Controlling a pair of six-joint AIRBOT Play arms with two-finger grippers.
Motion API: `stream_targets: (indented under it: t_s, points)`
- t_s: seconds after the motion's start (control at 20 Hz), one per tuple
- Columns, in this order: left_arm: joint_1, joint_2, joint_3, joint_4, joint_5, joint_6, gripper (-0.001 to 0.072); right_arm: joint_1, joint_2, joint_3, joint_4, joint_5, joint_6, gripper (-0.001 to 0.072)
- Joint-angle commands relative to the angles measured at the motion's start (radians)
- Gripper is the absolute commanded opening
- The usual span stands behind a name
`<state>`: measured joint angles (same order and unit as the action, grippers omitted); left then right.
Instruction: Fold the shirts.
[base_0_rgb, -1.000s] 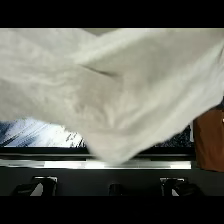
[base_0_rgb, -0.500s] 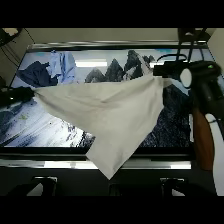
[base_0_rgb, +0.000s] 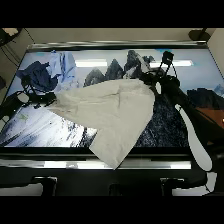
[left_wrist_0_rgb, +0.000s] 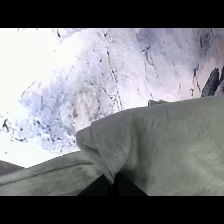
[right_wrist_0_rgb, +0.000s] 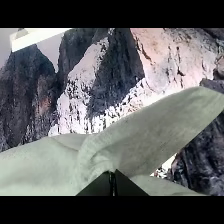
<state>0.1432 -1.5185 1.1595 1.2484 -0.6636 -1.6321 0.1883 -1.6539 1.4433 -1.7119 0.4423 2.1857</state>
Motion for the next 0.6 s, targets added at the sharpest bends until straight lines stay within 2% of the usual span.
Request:
stream_targets:
  t_s: [0.0, 0.1, 0.15, 0.3, 0.4, 0.45, 0.5, 0.55]
  points:
    - [0.0, -0.097, 0.056, -0.122, -0.013, -0.003, 0.0138, 0.0, -0.027, -0.001, 0.079, 0.061, 0.036, 0.0095]
    - [0.017, -0.079, 0.104, -0.136, -0.111, 0.031, 0.0653, -0.003, -0.006, 0.004, 0.084, 0.097, 0.026, 0.0597]
    - [0.042, -0.067, 0.148, -0.119, -0.174, 0.074, 0.0679, -0.014, 0.021, 0.012, 0.084, 0.136, -0.018, 0.0632]
    - [0.163, -0.029, 0.285, 0.019, -0.331, 0.091, 0.0653, -0.09, 0.13, 0.024, 0.084, 0.344, -0.176, 0.0608]
    - [0.249, -0.032, 0.299, 0.042, -0.411, 0.07, 0.0653, -0.152, 0.184, 0.024, 0.085, 0.502, -0.265, 0.0593]
    - [0.283, -0.042, 0.28, 0.043, -0.447, 0.029, 0.0652, -0.18, 0.201, 0.024, 0.085, 0.585, -0.304, 0.0547]
    - [0.305, -0.051, 0.247, 0.042, -0.463, 0.004, 0.0648, -0.2, 0.208, 0.024, 0.086, 0.65, -0.337, 0.0537]
    - [0.319, -0.057, 0.2, 0.035, -0.456, 0.0, 0.0601, -0.214, 0.208, 0.024, 0.088, 0.711, -0.366, 0.0537]
